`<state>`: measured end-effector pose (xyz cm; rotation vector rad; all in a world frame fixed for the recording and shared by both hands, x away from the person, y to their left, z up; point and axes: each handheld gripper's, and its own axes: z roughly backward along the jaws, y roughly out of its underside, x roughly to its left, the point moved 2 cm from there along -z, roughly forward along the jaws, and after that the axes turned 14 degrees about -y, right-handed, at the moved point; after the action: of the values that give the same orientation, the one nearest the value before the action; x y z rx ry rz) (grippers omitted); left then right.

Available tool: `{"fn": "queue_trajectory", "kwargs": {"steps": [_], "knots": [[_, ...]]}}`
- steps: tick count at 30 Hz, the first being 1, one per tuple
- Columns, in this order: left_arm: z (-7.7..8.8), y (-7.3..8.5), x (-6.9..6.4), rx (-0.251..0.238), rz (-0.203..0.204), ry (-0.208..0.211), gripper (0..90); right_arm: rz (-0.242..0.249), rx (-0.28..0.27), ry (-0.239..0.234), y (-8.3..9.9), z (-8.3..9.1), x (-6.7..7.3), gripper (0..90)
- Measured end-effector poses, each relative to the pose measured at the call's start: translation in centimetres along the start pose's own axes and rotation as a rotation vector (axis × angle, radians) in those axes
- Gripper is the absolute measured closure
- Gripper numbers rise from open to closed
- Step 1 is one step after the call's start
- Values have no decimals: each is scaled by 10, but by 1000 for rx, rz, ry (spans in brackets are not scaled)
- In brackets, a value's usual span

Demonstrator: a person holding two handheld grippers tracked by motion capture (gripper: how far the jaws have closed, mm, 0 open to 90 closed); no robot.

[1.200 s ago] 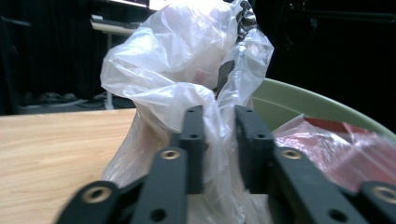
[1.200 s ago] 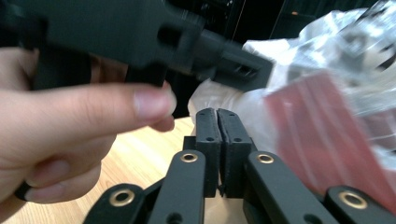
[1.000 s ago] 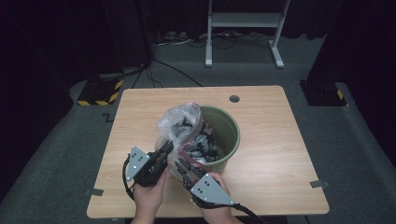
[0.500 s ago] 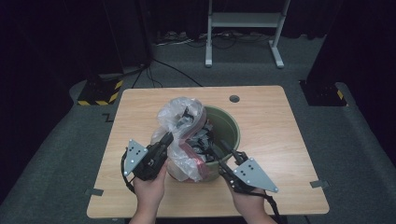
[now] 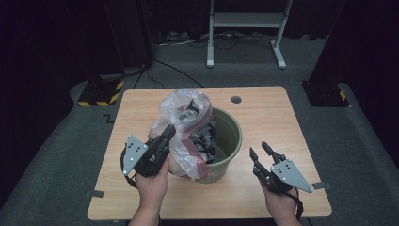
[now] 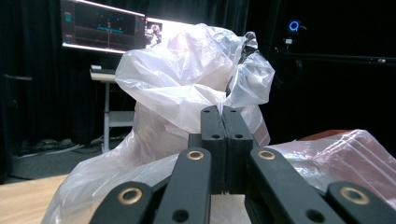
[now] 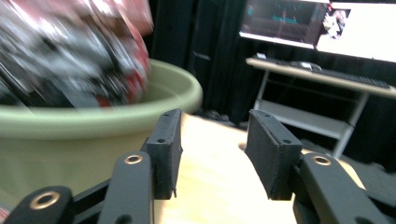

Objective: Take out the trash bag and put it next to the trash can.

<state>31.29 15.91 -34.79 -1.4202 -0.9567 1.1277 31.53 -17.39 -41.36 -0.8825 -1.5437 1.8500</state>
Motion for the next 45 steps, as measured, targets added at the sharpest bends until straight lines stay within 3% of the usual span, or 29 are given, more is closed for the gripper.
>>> {"fn": "queue_trajectory", "kwargs": {"steps": [10,17,20,22,24,33,38,45], "knots": [[-1,-13,-5,-51,-9,12,891,-47,143,38,54,-1,-21,459],[-2,-26,-9,-90,-25,27,893,-105,268,26,85,-8,-34,402],[-2,-31,-12,-109,-29,36,894,-144,312,12,96,-10,-39,337],[-1,-33,-12,-120,-30,40,894,-159,320,20,98,-11,-40,306],[-1,-35,-13,-130,-30,43,894,-159,348,68,100,-14,-40,292],[2,-49,-13,-180,-20,52,895,-219,392,62,107,-19,-41,209],[5,-55,-11,-210,-20,57,895,-218,415,100,110,-20,-41,185],[12,-68,-2,-246,-2,38,895,-229,415,106,111,-20,-45,175]]}}
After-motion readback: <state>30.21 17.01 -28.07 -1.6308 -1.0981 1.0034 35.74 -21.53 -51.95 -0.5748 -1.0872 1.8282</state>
